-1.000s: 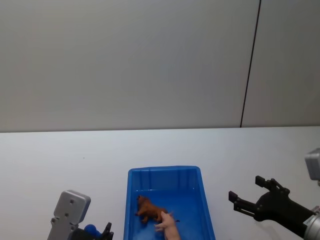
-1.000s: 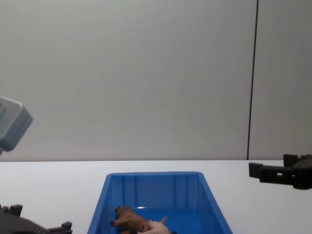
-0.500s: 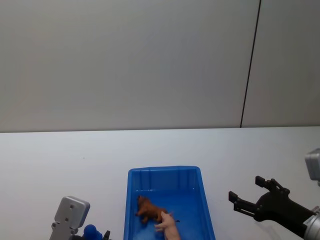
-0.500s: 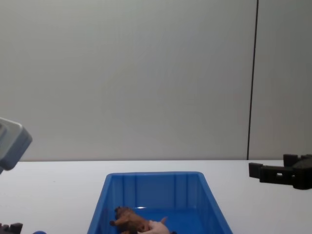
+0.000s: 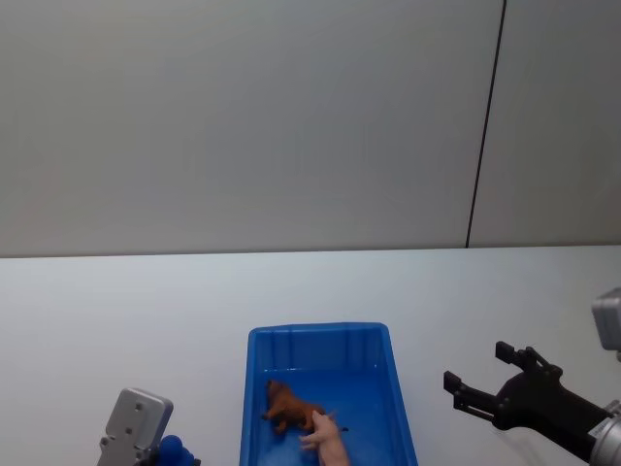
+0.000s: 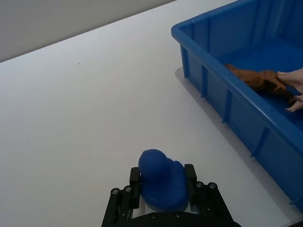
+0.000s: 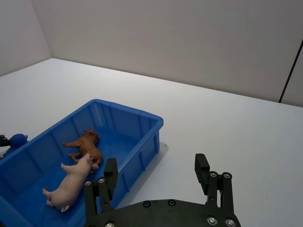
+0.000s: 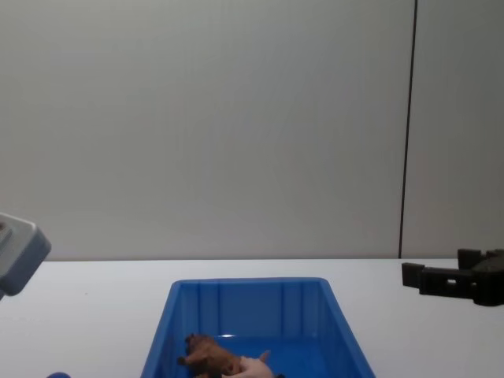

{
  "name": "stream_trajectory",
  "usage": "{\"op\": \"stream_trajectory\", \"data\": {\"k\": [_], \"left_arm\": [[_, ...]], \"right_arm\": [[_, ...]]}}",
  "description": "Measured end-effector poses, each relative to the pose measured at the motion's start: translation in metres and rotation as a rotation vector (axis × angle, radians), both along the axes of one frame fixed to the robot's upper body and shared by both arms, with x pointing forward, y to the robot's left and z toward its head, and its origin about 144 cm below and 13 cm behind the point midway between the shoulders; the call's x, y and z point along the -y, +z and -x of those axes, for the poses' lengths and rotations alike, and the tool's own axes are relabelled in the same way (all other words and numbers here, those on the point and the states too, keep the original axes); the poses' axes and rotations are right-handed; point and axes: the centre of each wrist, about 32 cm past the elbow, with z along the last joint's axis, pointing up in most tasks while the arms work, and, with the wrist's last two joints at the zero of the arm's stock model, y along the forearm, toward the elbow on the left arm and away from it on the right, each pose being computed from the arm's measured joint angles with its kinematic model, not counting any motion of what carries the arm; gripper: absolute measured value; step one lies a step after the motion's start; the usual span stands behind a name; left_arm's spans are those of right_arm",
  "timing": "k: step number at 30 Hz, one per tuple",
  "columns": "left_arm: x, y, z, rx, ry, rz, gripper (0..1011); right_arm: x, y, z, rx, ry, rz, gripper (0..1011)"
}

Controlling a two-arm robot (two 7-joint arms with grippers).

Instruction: Pick up the two dolls from the table and place them into the box.

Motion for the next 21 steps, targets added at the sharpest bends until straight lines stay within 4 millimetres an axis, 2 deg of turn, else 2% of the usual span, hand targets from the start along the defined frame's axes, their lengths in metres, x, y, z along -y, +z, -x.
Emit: {"op": "stream_trajectory", "data": {"k": [11, 21], "left_arm": [[-0.001, 0.008, -0.001, 0.021, 0.001, -0.009, 487], [0.005, 0.029, -0.011, 0.131, -0.047, -0.008, 424]], "right_arm": [[0.0, 0.0, 0.0, 0.0, 0.0, 0.0, 1001], [0.0, 0.0, 0.0, 0.0, 0.0, 0.0, 1001]]}}
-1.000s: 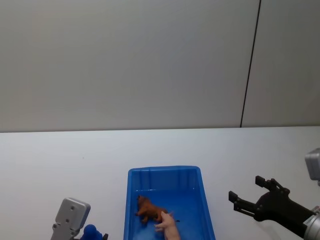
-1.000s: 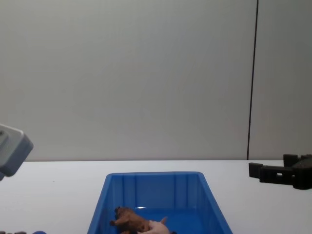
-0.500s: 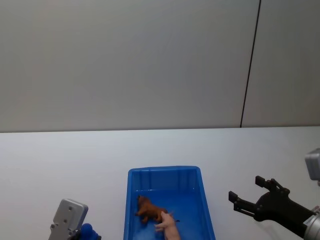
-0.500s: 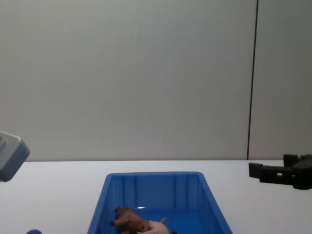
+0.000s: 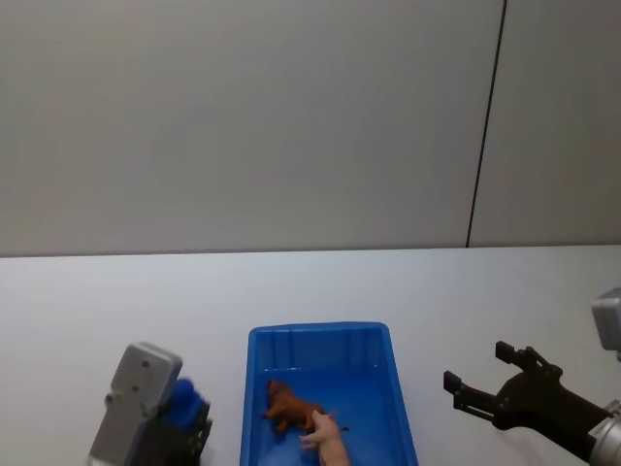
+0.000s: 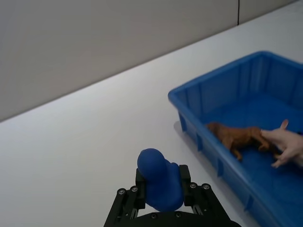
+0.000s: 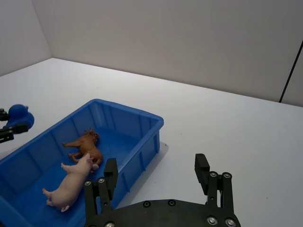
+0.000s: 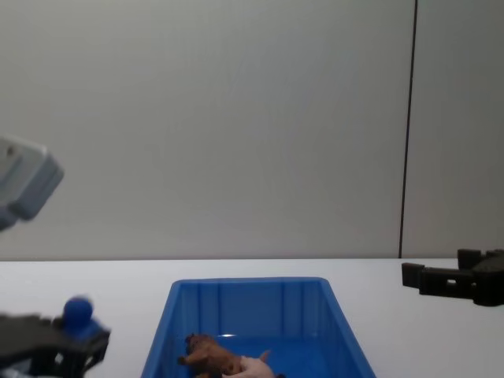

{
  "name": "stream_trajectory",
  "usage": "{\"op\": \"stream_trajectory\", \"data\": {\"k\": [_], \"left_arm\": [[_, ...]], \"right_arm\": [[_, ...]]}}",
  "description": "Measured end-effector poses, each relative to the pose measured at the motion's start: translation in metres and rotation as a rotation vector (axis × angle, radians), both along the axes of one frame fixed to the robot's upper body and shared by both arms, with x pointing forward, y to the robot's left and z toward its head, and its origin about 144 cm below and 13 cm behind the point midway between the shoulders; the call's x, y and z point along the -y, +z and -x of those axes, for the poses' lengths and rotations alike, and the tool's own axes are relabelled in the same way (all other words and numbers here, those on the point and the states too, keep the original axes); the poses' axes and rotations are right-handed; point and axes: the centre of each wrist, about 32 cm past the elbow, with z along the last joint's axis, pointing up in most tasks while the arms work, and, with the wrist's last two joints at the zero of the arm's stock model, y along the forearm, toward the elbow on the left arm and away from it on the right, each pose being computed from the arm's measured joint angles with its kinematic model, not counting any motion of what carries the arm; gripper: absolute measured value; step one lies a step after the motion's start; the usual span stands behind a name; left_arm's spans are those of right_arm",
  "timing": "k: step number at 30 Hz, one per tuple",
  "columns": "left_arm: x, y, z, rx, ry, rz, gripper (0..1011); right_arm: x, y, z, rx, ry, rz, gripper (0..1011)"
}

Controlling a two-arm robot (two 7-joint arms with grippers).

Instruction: Pick up the two dolls from the table and place them into the box.

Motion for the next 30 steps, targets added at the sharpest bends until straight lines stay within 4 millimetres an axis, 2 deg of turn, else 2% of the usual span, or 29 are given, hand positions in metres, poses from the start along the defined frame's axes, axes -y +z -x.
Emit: {"op": "stream_trajectory", "data": {"k": [9, 13, 14, 21, 22, 23, 28, 30], "left_arm": [[0.014, 0.018, -0.016, 0.111, -0.096, 0.018, 367], [0.024, 0.023, -0.023, 0.149, -0.145, 0.028, 446], [0.028, 0.025, -0.026, 0.163, -0.163, 0.032, 505], [0.045, 0.029, -0.037, 0.212, -0.244, 0.054, 710], [0.047, 0.029, -0.039, 0.217, -0.253, 0.058, 768], [0.05, 0.03, -0.041, 0.226, -0.267, 0.062, 768], [0.057, 0.032, -0.047, 0.263, -0.31, 0.076, 952], [0.057, 0.033, -0.048, 0.274, -0.318, 0.08, 981]], "right_arm": [[0.0, 0.0, 0.0, 0.0, 0.0, 0.0, 1001], [0.0, 0.0, 0.0, 0.0, 0.0, 0.0, 1001], [0.0, 0.0, 0.0, 0.0, 0.0, 0.0, 1001], [0.0, 0.0, 0.0, 0.0, 0.0, 0.0, 1001], [0.0, 0.0, 0.0, 0.0, 0.0, 0.0, 1001], [0.0, 0.0, 0.0, 0.0, 0.0, 0.0, 1001], [0.0, 0.0, 0.0, 0.0, 0.0, 0.0, 1001], [0.0, 0.0, 0.0, 0.0, 0.0, 0.0, 1001]]}}
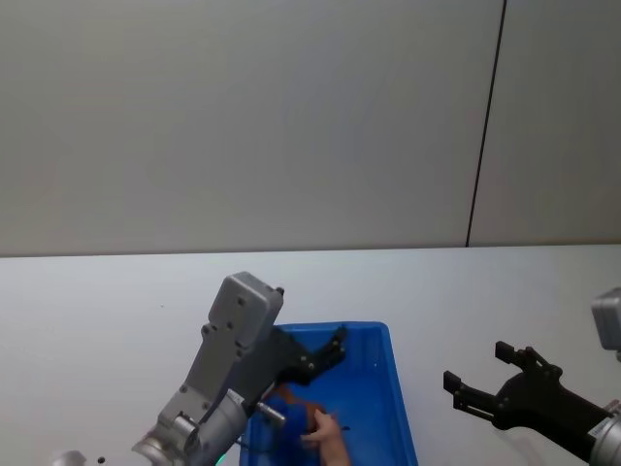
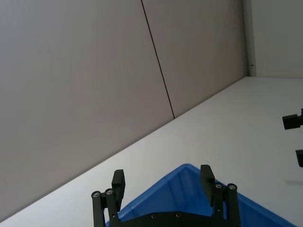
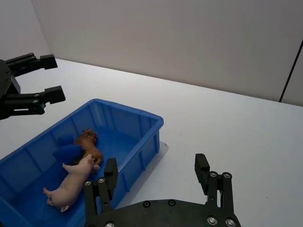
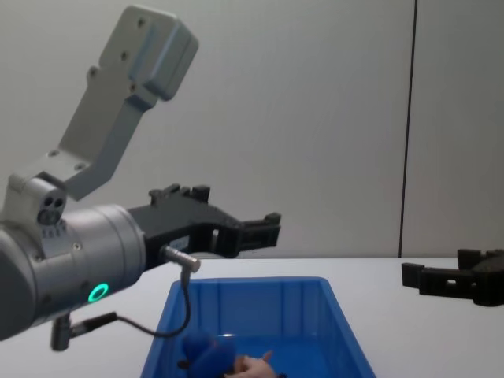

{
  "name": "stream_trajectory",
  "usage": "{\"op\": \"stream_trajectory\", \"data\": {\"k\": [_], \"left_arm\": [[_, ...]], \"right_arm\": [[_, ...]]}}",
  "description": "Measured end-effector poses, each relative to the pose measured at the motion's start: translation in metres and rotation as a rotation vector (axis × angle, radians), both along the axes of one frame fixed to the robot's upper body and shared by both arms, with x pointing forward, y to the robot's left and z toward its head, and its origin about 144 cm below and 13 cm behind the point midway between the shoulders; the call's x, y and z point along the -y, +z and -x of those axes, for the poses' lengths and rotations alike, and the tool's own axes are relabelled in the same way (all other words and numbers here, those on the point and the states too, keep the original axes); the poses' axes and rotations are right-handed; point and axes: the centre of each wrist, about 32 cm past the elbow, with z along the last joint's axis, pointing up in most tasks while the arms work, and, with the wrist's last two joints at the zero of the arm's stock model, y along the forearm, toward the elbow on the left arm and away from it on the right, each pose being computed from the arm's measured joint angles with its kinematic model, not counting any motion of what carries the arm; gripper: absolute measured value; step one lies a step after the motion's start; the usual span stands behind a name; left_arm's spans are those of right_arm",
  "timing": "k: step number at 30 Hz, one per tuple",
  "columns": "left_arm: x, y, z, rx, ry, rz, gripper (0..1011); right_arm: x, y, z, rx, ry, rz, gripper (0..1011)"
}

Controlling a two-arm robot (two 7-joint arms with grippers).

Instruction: Pick up the two dolls from the table and place them into the box.

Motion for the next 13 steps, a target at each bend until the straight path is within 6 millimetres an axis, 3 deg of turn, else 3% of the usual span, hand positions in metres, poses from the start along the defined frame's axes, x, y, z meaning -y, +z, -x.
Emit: {"op": "stream_trajectory", "data": {"k": [13], "left_arm": [[0.0029, 0.0045, -0.0072, 0.066, -0.043, 0.025, 1001]], "right_arm": [[0.0, 0.0, 0.0, 0.0, 0.0, 0.0, 1001]]}}
